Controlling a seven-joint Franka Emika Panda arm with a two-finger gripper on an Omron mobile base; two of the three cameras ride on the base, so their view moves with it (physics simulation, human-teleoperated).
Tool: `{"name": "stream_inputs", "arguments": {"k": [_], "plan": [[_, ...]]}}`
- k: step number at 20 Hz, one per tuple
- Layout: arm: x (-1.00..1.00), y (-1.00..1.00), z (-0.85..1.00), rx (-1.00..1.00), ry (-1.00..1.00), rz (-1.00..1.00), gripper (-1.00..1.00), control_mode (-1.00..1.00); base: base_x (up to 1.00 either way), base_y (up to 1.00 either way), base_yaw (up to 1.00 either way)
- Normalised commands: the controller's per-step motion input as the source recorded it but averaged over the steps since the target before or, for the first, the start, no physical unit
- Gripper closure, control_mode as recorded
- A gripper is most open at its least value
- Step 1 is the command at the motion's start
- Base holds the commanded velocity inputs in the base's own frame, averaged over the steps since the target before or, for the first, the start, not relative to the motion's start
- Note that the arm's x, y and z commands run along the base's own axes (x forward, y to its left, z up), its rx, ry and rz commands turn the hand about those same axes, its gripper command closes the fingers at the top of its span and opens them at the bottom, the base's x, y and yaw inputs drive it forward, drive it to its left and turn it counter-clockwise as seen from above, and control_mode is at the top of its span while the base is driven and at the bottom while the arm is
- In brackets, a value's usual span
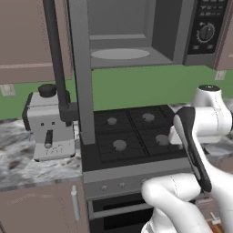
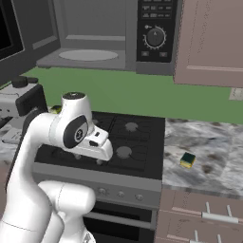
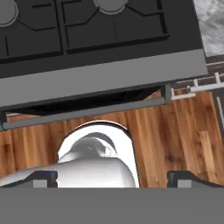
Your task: Place the sponge inside the microwave to prepare for sanitizing.
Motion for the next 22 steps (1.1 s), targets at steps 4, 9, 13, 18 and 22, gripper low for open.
{"name": "stream_inputs", "arguments": {"k": [4, 9, 13, 18, 22], "plan": [[1.0, -1.0, -0.49, 0.0, 0.13, -0.25, -1.0, -1.0, 0.0, 0.0, 0.0], [1.0, -1.0, -0.39, 0.0, 0.09, -0.32, -1.0, -1.0, 0.0, 0.0, 0.0], [0.86, -0.89, -0.45, -0.09, -0.01, -0.26, -1.0, -1.0, 0.0, 0.0, 0.0], [0.97, -0.99, -0.33, -0.07, -0.03, -0.23, -1.0, -1.0, 0.0, 0.0, 0.0], [0.79, -0.98, -0.3, -0.03, -0.01, -0.18, -1.0, -1.0, 0.0, 0.0, 0.0]]}}
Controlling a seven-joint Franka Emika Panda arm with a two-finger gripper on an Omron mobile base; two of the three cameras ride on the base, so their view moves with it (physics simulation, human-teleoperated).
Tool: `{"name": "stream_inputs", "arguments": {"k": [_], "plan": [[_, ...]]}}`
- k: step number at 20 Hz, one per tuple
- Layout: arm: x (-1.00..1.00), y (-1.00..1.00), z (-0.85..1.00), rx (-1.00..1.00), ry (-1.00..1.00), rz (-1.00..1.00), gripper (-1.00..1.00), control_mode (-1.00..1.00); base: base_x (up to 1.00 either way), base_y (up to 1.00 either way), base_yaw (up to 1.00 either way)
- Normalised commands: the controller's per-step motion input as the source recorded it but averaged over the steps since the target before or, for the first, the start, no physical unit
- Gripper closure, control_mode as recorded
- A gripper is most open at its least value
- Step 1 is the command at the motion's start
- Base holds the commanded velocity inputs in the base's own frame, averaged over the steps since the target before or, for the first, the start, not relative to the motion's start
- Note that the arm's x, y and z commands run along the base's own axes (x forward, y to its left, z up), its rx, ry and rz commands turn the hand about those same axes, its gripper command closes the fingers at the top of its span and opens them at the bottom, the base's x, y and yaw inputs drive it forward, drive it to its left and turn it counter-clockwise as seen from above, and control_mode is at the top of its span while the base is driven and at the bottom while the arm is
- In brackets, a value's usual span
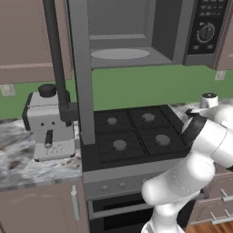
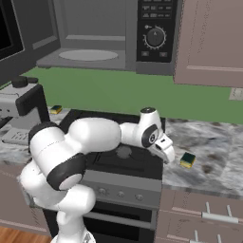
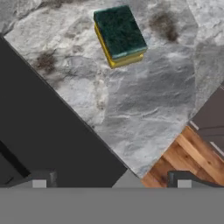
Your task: Place the sponge inside the microwave to prepare for sanitizing.
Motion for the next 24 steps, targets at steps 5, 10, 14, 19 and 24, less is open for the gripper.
{"name": "stream_inputs", "arguments": {"k": [5, 10, 14, 19, 24], "plan": [[0.48, -0.85, -0.01, 0.03, 0.0, -0.05, -1.0, -1.0, 0.0, 0.0, 0.0], [0.44, -0.84, 0.0, 0.01, 0.0, 0.0, -1.0, -1.0, 0.0, 0.0, 0.0], [0.19, -0.23, -0.01, 0.03, 0.0, 0.06, -1.0, -1.0, 0.0, 0.0, 0.0], [0.24, -0.22, -0.12, 0.04, 0.0, 0.11, -1.0, -1.0, 0.0, 0.0, 0.0], [0.01, -0.06, -0.23, 0.12, 0.0, 0.22, -1.0, -1.0, 0.0, 0.0, 0.0]]}}
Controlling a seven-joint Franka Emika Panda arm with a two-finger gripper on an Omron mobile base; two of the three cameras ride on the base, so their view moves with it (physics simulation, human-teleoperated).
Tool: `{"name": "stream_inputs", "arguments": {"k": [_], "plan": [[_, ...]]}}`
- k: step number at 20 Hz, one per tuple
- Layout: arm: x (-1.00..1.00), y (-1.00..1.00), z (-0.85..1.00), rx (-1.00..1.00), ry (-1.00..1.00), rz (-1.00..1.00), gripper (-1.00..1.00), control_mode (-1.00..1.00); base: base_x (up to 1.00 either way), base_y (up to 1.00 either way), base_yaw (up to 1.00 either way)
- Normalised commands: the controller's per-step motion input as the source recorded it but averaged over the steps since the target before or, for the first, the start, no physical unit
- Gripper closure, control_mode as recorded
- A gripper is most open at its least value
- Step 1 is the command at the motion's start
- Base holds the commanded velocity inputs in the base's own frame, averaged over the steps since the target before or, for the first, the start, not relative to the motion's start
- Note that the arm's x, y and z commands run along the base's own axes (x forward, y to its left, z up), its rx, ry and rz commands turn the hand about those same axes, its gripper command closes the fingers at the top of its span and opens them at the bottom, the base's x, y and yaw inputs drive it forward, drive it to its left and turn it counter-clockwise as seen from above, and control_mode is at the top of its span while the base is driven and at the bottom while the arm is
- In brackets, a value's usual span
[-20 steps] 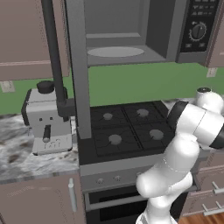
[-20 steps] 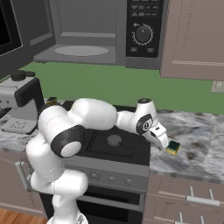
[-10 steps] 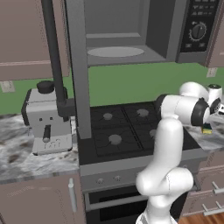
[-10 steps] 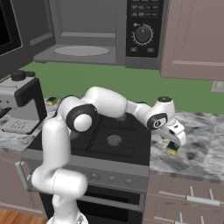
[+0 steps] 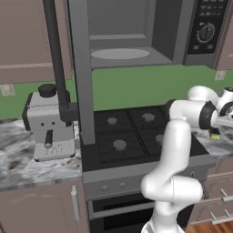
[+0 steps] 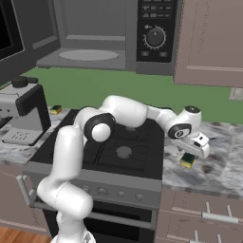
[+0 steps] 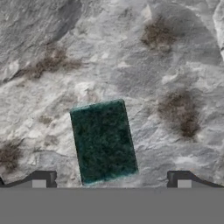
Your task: Place the sponge inside the microwave to prepare for sanitizing.
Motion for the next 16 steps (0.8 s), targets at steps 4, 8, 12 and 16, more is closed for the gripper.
{"name": "stream_inputs", "arguments": {"k": [4, 8, 12, 16], "plan": [[0.0, -0.01, -0.25, 0.07, 0.0, 0.18, -1.0, -1.0, 0.0, 0.0, 0.0], [0.0, 0.0, -0.11, 0.03, 0.01, 0.1, -1.0, -1.0, 0.0, 0.0, 0.0], [0.06, 0.01, -0.14, 0.01, 0.0, 0.09, -1.0, -1.0, 0.0, 0.0, 0.0], [0.09, 0.09, -0.26, 0.0, 0.0, 0.08, -1.0, -1.0, 0.0, 0.0, 0.0]]}}
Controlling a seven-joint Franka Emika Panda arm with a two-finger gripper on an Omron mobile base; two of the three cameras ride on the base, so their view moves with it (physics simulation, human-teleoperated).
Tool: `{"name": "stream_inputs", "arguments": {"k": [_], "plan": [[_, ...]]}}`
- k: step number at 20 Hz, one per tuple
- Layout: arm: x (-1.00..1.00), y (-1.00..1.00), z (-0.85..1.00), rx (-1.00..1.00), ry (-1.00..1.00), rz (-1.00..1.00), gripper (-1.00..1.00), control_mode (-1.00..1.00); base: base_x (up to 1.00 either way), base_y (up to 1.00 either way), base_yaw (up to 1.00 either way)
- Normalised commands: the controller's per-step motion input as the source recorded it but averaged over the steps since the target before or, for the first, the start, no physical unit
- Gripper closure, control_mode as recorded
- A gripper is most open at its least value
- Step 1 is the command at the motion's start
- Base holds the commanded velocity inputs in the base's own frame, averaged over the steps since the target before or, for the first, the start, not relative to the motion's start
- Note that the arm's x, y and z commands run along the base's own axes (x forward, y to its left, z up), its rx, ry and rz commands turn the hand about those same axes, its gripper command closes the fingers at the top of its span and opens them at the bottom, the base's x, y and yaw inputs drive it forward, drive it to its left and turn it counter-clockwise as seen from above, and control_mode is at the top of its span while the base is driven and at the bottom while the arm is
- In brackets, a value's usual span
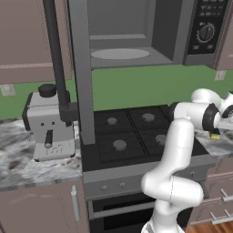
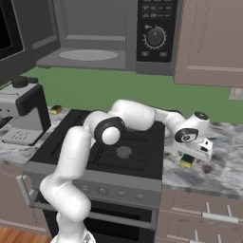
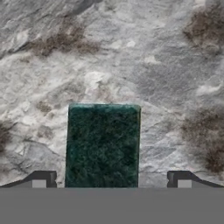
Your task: Place the sponge inside the microwave to prepare for sanitizing.
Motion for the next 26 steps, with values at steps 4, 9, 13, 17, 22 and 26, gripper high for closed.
{"name": "stream_inputs", "arguments": {"k": [4, 9, 13, 17, 22, 26], "plan": [[0.13, 0.02, -0.29, 0.0, 0.01, 0.04, -1.0, -1.0, 0.0, 0.0, 0.0], [0.08, 0.08, -0.16, 0.0, 0.0, 0.03, -1.0, -1.0, 0.0, 0.0, 0.0], [0.09, 0.02, -0.21, 0.0, 0.0, 0.02, -1.0, -1.0, 0.0, 0.0, 0.0], [0.0, 0.0, -0.09, 0.01, 0.0, 0.03, 1.0, -1.0, 0.0, 0.0, 0.0], [0.01, 0.0, -0.04, 0.0, 0.0, 0.03, 1.0, -1.0, 0.0, 0.0, 0.0], [-0.06, 0.01, 0.0, 0.0, -0.03, 0.0, 1.0, -1.0, 0.0, 0.0, 0.0]]}}
